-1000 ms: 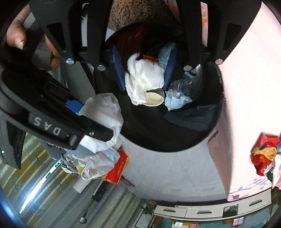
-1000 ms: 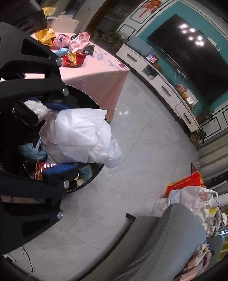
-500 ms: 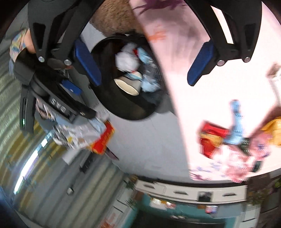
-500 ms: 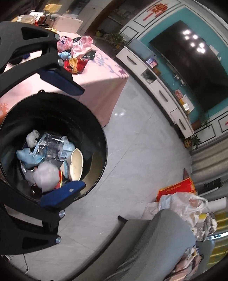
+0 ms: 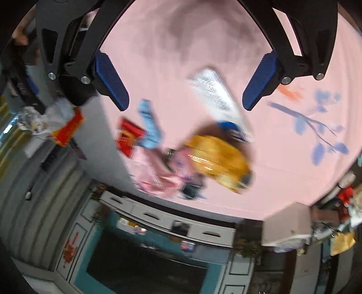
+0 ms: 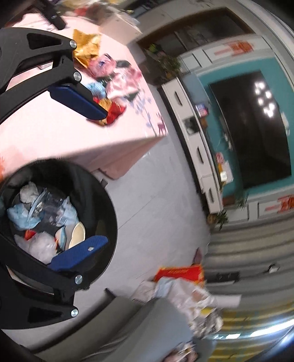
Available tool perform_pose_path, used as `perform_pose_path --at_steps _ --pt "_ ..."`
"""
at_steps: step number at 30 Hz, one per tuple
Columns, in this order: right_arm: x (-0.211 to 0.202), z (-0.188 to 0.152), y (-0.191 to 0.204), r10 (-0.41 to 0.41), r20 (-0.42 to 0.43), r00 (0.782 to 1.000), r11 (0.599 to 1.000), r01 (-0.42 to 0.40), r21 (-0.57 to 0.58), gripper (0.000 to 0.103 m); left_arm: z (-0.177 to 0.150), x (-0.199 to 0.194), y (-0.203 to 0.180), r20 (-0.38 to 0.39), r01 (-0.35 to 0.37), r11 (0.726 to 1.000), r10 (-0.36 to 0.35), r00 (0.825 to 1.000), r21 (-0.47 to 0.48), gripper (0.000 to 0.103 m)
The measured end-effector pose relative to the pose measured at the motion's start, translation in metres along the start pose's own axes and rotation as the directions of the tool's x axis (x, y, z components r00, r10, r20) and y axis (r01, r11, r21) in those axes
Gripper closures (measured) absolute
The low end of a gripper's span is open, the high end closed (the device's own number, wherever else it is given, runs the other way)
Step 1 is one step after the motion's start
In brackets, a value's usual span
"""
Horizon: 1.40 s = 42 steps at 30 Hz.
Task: Collect trash
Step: 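Return both tools to the table toward the medicine box and pink bag, then grasp the white medicine box with the left tool while the right tool grasps the pink bag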
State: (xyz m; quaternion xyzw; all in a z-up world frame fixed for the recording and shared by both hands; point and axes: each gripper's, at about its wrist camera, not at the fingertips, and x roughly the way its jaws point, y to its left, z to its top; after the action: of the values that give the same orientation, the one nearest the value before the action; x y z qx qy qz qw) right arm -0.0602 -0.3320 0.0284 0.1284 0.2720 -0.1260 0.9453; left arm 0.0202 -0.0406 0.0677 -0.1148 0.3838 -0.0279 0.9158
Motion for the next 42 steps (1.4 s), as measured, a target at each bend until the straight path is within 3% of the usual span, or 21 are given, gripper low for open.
perform_pose_path --at_steps 2,4,8,11,13,15,18,24,26,28,32,34,38,42 --pt "0.005 -0.004 0.014 0.011 0.002 1.0 0.999 -0.011 -0.04 0.003 0.012 0.007 0.017 0.01 -0.059 0.995 0.058 0.998 0.079 0.003" --pt "0.012 -0.009 0.024 0.005 -0.019 1.0 0.997 -0.006 -0.076 0.003 0.017 0.016 0.031 0.009 -0.111 0.991 0.111 0.994 0.079 0.003" --pt "0.026 -0.018 0.04 -0.044 -0.035 0.998 0.99 0.039 -0.136 0.003 0.019 0.04 0.062 -0.057 0.019 0.998 -0.022 0.998 -0.058 0.003" --pt "0.032 -0.026 0.05 -0.028 -0.056 0.998 0.986 0.019 -0.163 0.003 0.018 0.062 0.065 -0.119 0.031 0.998 -0.038 0.992 -0.061 0.003" --pt "0.036 -0.026 0.057 0.027 -0.084 0.996 0.986 -0.04 -0.159 0.003 0.017 0.069 0.062 -0.131 0.029 0.998 -0.036 0.991 -0.057 0.003" --pt "0.045 -0.019 0.072 0.064 -0.121 0.991 0.983 -0.084 -0.166 0.003 0.016 0.075 0.062 -0.135 0.016 0.998 -0.024 0.991 -0.062 0.003" --pt "0.067 0.002 0.112 0.113 -0.169 0.979 0.963 -0.15 -0.223 0.003 0.015 0.082 0.057 -0.118 -0.071 0.997 0.067 0.991 -0.026 0.004" --pt "0.131 0.049 0.199 0.216 -0.274 0.937 0.953 -0.263 -0.149 0.003 0.013 0.095 0.062 -0.168 -0.043 0.996 0.03 0.985 -0.074 0.004" --pt "0.156 0.055 0.227 0.171 -0.293 0.941 0.955 -0.231 -0.185 0.003 0.011 0.099 0.063 -0.177 -0.029 0.995 0.012 0.984 -0.096 0.006" --pt "0.178 0.057 0.244 0.132 -0.312 0.941 0.963 -0.196 -0.187 0.003 0.01 0.097 0.065 -0.157 -0.048 0.996 0.035 0.987 -0.076 0.011" --pt "0.213 0.051 0.266 0.134 -0.377 0.916 0.965 -0.208 -0.162 0.003 0.007 0.097 0.059 -0.146 -0.082 0.996 0.076 0.986 -0.031 0.026" --pt "0.224 0.046 0.268 0.094 -0.386 0.918 0.966 -0.178 -0.187 0.003 0.008 0.097 0.058 -0.135 -0.094 0.995 0.089 0.987 -0.024 0.041" --pt "0.234 0.035 0.267 0.09 -0.405 0.91 0.951 -0.199 -0.237 0.003 0.007 0.093 0.058 -0.124 -0.098 0.995 0.093 0.988 -0.035 0.048" --pt "0.227 0.028 0.261 0.129 -0.416 0.9 0.939 -0.247 -0.242 0.007 0.006 0.089 0.061 -0.136 -0.066 0.995 0.054 0.989 -0.081 0.059"
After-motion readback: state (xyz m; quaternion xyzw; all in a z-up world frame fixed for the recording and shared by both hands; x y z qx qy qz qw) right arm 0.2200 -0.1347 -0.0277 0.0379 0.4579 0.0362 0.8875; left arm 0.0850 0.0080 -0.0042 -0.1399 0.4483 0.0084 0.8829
